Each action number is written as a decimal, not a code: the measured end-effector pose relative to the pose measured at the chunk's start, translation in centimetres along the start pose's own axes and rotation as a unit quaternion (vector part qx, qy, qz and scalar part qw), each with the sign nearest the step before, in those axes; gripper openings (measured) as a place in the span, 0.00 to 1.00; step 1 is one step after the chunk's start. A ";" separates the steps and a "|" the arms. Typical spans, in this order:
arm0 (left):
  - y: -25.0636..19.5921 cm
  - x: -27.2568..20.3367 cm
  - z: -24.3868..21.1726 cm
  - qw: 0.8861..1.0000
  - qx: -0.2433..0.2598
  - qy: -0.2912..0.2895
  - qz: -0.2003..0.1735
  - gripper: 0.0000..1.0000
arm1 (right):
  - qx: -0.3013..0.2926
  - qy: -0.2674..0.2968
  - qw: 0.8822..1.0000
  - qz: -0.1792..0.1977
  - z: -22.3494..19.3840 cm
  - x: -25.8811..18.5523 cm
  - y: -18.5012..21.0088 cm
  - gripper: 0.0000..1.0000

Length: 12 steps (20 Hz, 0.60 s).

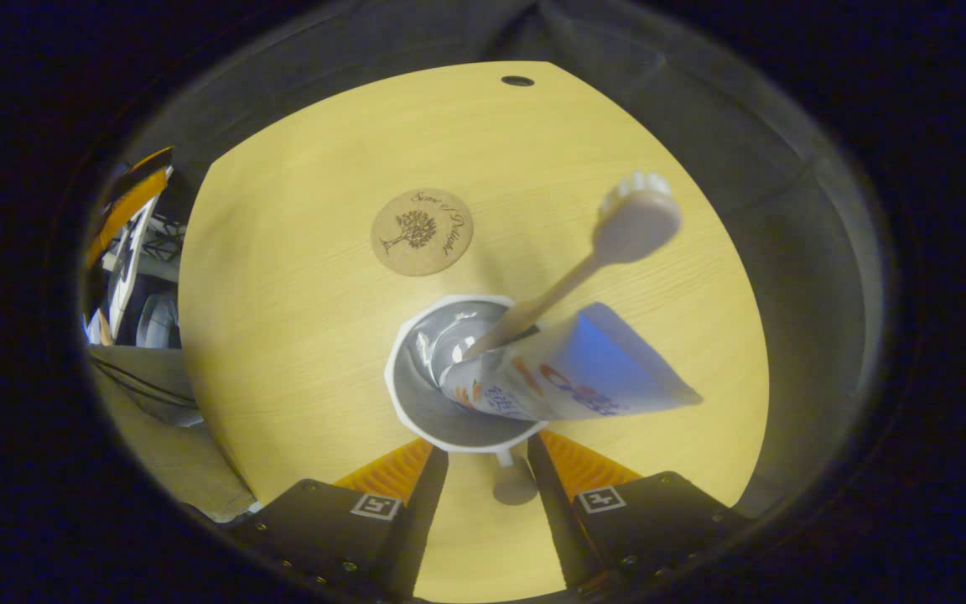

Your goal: Put the toothbrush and toothpaste on the desktop into the cup, then pick up the cup and place it on the coaster on the desktop.

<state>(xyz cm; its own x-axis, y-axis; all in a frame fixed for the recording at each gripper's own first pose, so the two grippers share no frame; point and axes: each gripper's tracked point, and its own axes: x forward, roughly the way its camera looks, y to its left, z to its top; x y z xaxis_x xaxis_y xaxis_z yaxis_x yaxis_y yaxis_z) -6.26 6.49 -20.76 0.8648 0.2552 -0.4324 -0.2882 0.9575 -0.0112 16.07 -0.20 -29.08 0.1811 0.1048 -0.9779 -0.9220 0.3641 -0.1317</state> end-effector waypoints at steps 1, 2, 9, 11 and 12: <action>0.0 0.0 -0.4 1.000 0.003 0.007 0.005 0.95 | -0.004 0.004 1.000 0.004 0.2 0.6 0.1 0.62; 0.1 -0.1 -0.7 1.000 0.007 0.011 0.009 0.95 | -0.005 0.008 1.000 0.009 0.4 1.0 0.2 0.62; -0.5 0.1 -0.8 1.000 0.005 0.016 0.008 0.95 | -0.008 0.033 0.999 0.013 -0.4 2.7 -0.2 0.52; -0.6 0.1 -0.9 1.000 0.003 0.018 0.008 0.95 | -0.009 0.032 0.999 0.006 -0.4 2.5 -0.6 0.51; -0.6 0.2 -0.9 1.000 0.003 0.018 0.009 0.95 | -0.008 0.023 1.000 0.003 -0.2 3.0 -0.9 0.36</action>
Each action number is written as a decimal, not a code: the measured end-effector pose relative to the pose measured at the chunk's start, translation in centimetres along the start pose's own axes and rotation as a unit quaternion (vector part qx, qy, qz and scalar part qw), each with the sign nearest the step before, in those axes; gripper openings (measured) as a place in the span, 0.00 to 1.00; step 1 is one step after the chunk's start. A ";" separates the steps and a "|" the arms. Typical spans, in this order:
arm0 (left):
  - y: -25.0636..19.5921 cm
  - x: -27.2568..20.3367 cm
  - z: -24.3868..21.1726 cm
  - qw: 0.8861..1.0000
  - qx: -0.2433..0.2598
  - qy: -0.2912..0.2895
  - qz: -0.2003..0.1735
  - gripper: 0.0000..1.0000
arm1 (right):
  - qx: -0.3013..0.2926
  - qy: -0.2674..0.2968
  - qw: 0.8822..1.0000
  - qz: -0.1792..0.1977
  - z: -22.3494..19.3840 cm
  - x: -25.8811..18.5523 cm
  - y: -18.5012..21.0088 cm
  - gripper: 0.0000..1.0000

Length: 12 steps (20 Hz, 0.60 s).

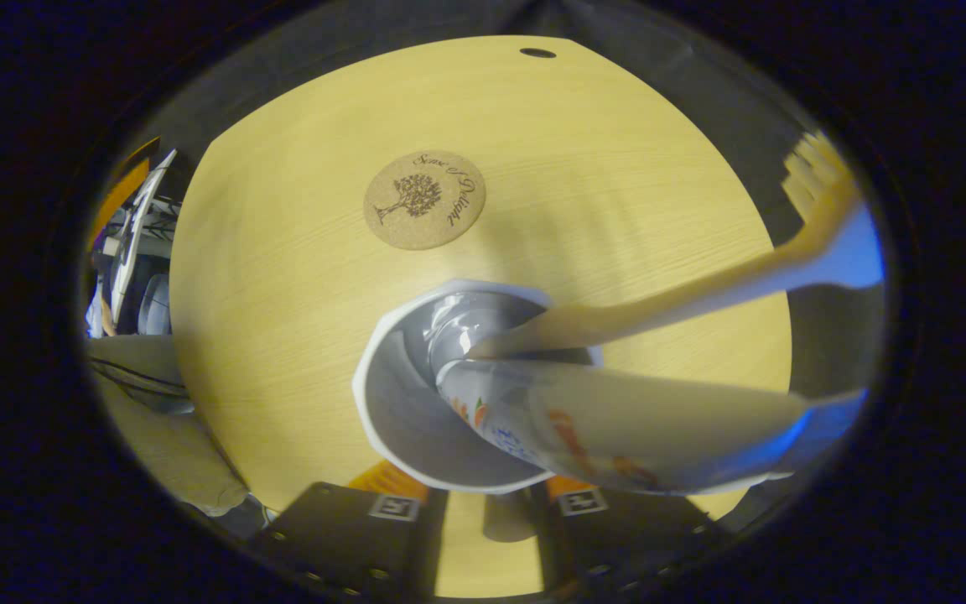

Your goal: Put the toothbrush and toothpaste on the desktop into the cup, then pick up the cup and place it on the coaster on the desktop.

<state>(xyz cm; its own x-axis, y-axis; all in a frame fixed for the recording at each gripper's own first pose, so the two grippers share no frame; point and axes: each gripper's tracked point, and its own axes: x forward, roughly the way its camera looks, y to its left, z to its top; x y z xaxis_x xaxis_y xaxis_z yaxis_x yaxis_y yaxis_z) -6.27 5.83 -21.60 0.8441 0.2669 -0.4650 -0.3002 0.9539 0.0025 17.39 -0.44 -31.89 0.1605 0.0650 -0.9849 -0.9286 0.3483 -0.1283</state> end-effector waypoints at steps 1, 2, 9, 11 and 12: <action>0.0 0.1 -0.1 1.000 0.001 0.000 0.001 0.95 | -0.002 -0.002 1.000 -0.007 -0.3 -0.3 -0.1 0.21; -0.1 0.2 -0.2 1.000 0.002 0.001 0.000 0.95 | -0.002 -0.002 1.000 -0.010 -0.4 -0.6 -0.2 0.16; -0.9 0.5 0.3 1.000 0.018 -0.005 -0.008 0.95 | 0.001 -0.011 1.000 -0.001 -1.0 -1.3 0.7 0.13; -1.1 0.4 0.0 1.000 0.021 -0.007 -0.012 0.95 | 0.002 -0.017 1.000 -0.005 -0.4 -1.8 0.8 0.12; -1.2 0.3 -0.1 1.000 0.022 -0.007 -0.014 0.95 | 0.005 -0.019 1.000 -0.004 0.0 -2.0 0.9 0.13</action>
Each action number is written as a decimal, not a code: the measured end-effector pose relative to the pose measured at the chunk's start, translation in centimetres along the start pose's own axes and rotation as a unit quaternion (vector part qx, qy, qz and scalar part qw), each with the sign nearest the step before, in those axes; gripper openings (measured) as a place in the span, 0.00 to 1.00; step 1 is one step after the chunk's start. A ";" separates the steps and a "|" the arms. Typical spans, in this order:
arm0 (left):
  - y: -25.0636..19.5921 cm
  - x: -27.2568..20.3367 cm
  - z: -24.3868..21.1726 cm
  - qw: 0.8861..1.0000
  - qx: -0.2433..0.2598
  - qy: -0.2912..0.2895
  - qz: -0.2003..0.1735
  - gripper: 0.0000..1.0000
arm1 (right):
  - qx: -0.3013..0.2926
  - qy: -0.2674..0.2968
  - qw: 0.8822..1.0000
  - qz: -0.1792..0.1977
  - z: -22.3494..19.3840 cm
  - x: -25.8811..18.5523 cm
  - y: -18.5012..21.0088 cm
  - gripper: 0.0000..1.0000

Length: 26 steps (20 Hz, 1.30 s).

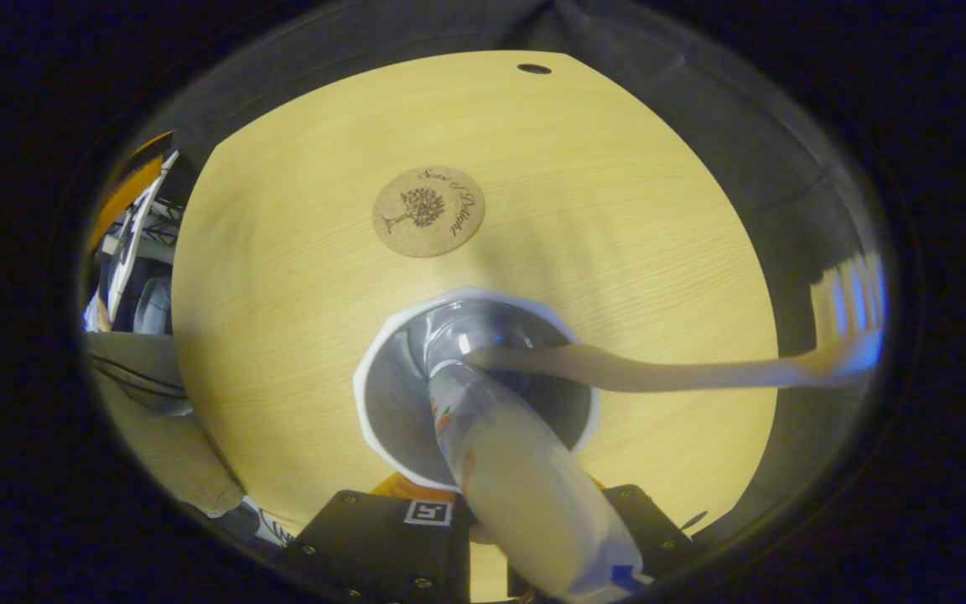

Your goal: Put the toothbrush and toothpaste on the desktop into the cup, then pick up the cup and place it on the coaster on the desktop.

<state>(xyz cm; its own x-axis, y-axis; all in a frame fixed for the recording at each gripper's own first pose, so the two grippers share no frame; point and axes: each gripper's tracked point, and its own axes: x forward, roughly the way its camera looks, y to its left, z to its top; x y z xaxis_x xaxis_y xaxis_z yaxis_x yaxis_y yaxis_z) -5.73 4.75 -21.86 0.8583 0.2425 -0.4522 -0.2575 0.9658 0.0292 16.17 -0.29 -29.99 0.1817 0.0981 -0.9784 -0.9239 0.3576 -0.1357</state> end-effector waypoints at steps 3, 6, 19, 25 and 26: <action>-0.2 -0.4 -0.1 1.000 0.001 0.000 -0.002 0.95 | 0.007 -0.015 1.000 0.010 1.9 -0.5 0.9 0.13; 0.0 -0.2 0.3 1.000 0.001 0.002 0.002 0.95 | 0.005 -0.025 1.000 0.013 4.2 -0.4 1.7 0.12; 5.7 -2.3 -2.1 0.998 -0.025 0.017 0.057 0.95 | -0.019 -0.028 0.999 0.020 11.1 0.2 3.9 0.13; 6.4 -2.5 -2.3 0.997 -0.029 0.018 0.066 0.95 | -0.015 -0.021 1.000 0.005 12.8 1.0 3.8 0.12; 6.4 -2.6 -2.3 0.997 -0.028 0.018 0.066 0.95 | -0.016 -0.021 1.000 0.003 12.9 1.2 3.9 0.12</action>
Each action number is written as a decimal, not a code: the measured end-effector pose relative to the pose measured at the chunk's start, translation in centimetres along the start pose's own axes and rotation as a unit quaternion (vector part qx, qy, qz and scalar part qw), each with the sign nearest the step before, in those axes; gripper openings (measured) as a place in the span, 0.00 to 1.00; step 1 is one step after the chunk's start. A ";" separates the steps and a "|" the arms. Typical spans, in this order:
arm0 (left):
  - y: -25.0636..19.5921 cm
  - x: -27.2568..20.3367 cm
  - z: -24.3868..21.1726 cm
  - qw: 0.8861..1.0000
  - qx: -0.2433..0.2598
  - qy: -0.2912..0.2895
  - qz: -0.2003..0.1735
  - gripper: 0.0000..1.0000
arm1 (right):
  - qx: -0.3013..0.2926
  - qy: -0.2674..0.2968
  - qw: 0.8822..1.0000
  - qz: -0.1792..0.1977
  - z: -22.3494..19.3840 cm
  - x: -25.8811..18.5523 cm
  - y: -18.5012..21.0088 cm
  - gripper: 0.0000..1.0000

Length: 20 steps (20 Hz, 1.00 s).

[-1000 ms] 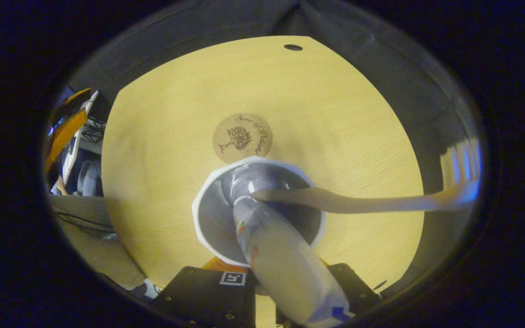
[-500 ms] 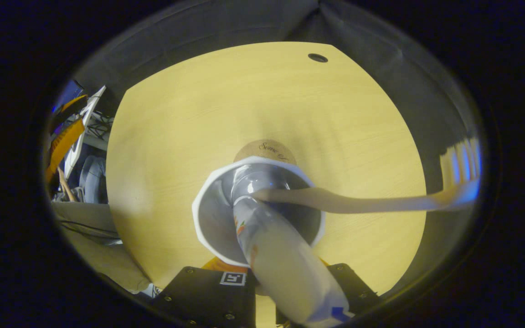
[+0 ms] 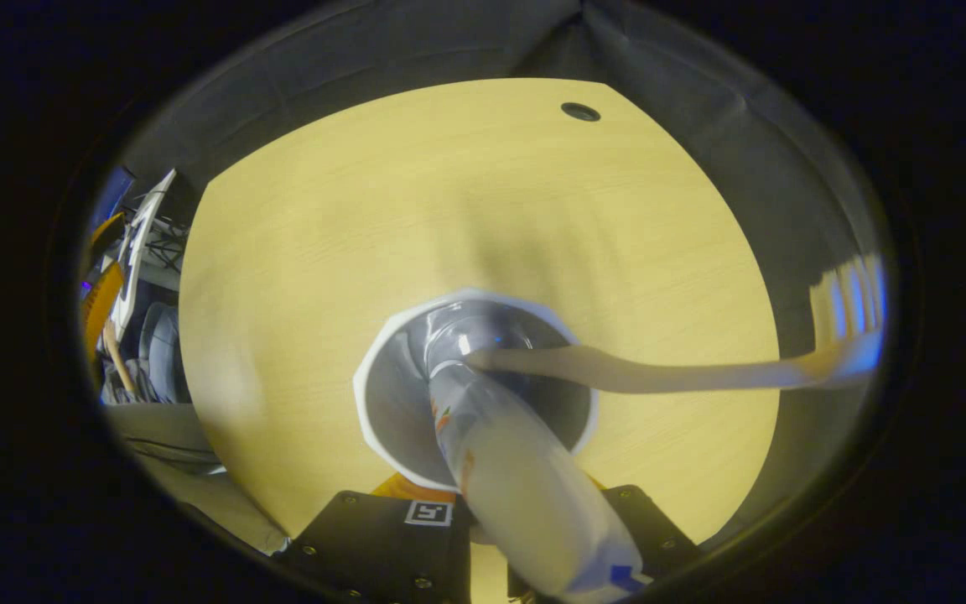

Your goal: Put the toothbrush and toothpaste on the desktop into the cup, then pick up the cup and place it on the coaster on the desktop.

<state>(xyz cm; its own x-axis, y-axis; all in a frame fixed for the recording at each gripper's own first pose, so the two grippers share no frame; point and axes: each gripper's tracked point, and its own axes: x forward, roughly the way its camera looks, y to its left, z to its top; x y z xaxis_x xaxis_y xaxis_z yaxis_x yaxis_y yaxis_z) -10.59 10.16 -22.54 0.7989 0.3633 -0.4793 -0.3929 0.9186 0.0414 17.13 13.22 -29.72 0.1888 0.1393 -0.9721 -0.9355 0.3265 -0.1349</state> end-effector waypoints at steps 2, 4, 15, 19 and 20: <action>-0.1 0.0 -0.1 1.000 0.003 0.000 0.000 0.95 | -0.003 0.005 1.000 -0.005 0.0 0.6 0.4 0.12; -0.1 0.0 0.0 1.000 0.006 0.000 -0.001 0.95 | -0.007 0.015 1.000 -0.012 -0.1 1.2 0.2 0.12; -0.4 0.1 0.5 1.000 0.005 -0.005 -0.006 0.95 | -0.005 0.002 1.000 -0.014 -0.1 -0.2 0.1 0.24; -0.6 0.0 0.7 1.000 0.008 -0.008 -0.007 0.95 | 0.014 -0.015 1.000 -0.012 0.3 -1.7 -0.3 0.29; -0.7 -0.1 0.8 1.000 0.009 -0.009 -0.008 0.95 | 0.016 -0.023 1.000 -0.013 0.4 -2.4 -0.2 0.29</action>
<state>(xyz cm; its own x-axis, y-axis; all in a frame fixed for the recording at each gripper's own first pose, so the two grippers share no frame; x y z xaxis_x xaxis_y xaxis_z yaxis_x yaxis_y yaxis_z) -10.02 9.65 -21.83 0.8136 0.3504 -0.4640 -0.3715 0.9272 0.0489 16.96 13.20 -27.31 0.2261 0.1725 -0.9587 -0.9205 0.3599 -0.1524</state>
